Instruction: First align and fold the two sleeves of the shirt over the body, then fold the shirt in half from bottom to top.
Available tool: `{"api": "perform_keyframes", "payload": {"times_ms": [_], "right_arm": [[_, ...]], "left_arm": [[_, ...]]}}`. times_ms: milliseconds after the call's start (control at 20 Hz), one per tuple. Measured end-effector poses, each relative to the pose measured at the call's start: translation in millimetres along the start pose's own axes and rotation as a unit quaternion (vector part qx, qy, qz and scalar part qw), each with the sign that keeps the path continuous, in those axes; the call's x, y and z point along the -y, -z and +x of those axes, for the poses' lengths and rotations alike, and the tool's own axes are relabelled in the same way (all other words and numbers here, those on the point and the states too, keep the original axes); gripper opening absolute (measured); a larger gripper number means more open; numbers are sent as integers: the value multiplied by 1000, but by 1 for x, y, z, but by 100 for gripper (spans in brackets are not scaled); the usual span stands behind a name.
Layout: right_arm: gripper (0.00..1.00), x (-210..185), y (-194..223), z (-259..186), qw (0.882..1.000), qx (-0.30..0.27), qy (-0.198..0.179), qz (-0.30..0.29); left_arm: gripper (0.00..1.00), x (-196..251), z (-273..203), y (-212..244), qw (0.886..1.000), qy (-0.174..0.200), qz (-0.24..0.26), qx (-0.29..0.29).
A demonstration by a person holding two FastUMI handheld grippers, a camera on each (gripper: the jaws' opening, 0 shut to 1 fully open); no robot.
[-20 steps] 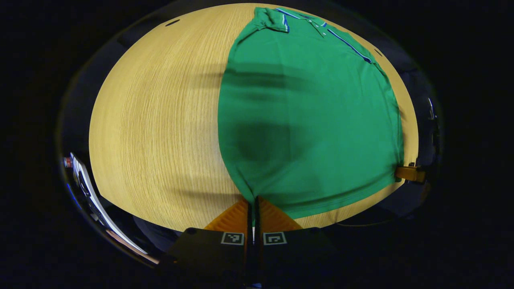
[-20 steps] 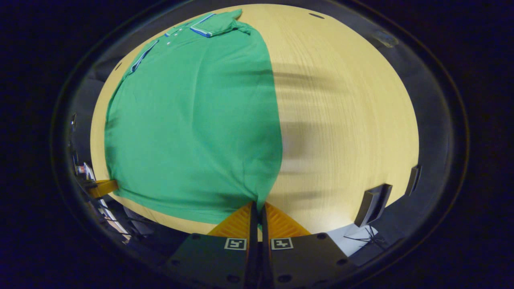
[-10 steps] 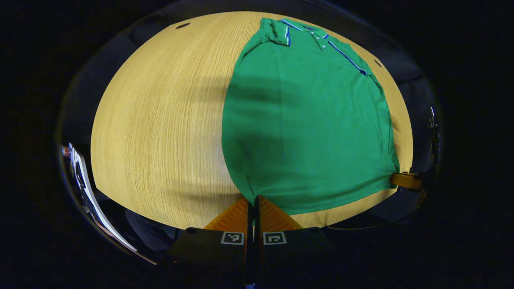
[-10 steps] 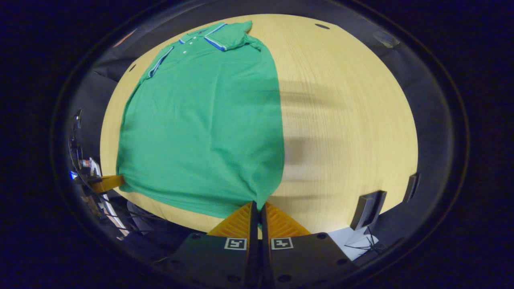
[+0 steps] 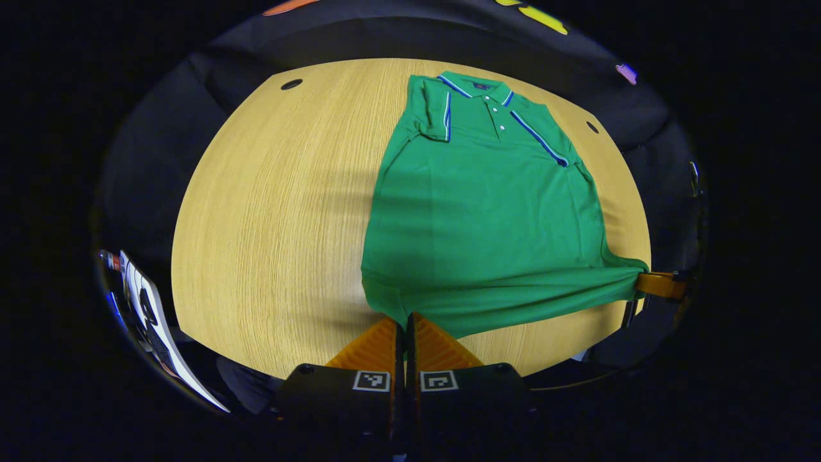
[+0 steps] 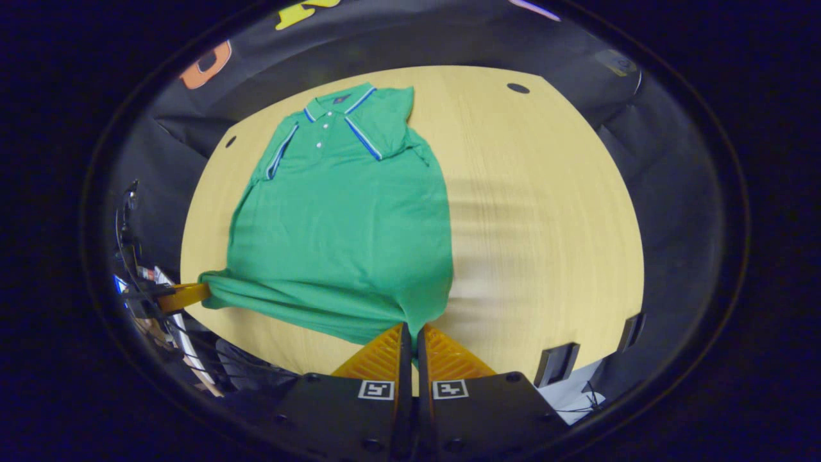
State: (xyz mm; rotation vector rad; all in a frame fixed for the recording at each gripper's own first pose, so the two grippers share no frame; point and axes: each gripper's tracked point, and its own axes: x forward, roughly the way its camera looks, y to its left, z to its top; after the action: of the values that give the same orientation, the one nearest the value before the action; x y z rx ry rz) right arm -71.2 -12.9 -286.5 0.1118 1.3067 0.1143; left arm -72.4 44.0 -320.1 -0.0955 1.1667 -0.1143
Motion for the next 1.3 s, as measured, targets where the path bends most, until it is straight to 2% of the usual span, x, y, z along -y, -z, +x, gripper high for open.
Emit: {"api": "perform_keyframes", "payload": {"times_ms": [50,200,250,400,500,550,650,750,1100,1200,1300], "right_arm": [[7,0,-10,-1,1000,9,-1,-4],[7,-3,-42,-3,999,34,-1,-12],[4,-5,-51,-4,999,42,-1,-14],[7,-9,-81,-2,998,65,0,-19],[7,-11,-101,0,997,78,1,-23],[4,-13,-112,2,996,87,-1,-21],[7,-21,-134,6,994,104,-12,-18],[4,-17,-157,14,993,116,0,-27],[4,-21,-242,52,987,157,8,-27],[10,-24,-263,62,985,169,9,-31],[7,-23,-286,74,982,185,17,-39]], "left_arm": [[3,0,-1,-11,1000,-3,6,8],[3,3,1,-45,999,-4,13,31],[3,3,1,-55,999,-5,13,38],[3,3,3,-85,998,-11,17,56],[3,1,5,-103,998,-13,14,63],[3,1,8,-113,998,-15,11,66],[3,-1,14,-135,997,-17,0,73],[3,0,20,-157,996,-15,-11,82],[3,-1,55,-232,993,-14,-24,112],[3,-6,65,-257,991,-25,-12,132],[3,-6,76,-278,988,-33,-1,149]]}}
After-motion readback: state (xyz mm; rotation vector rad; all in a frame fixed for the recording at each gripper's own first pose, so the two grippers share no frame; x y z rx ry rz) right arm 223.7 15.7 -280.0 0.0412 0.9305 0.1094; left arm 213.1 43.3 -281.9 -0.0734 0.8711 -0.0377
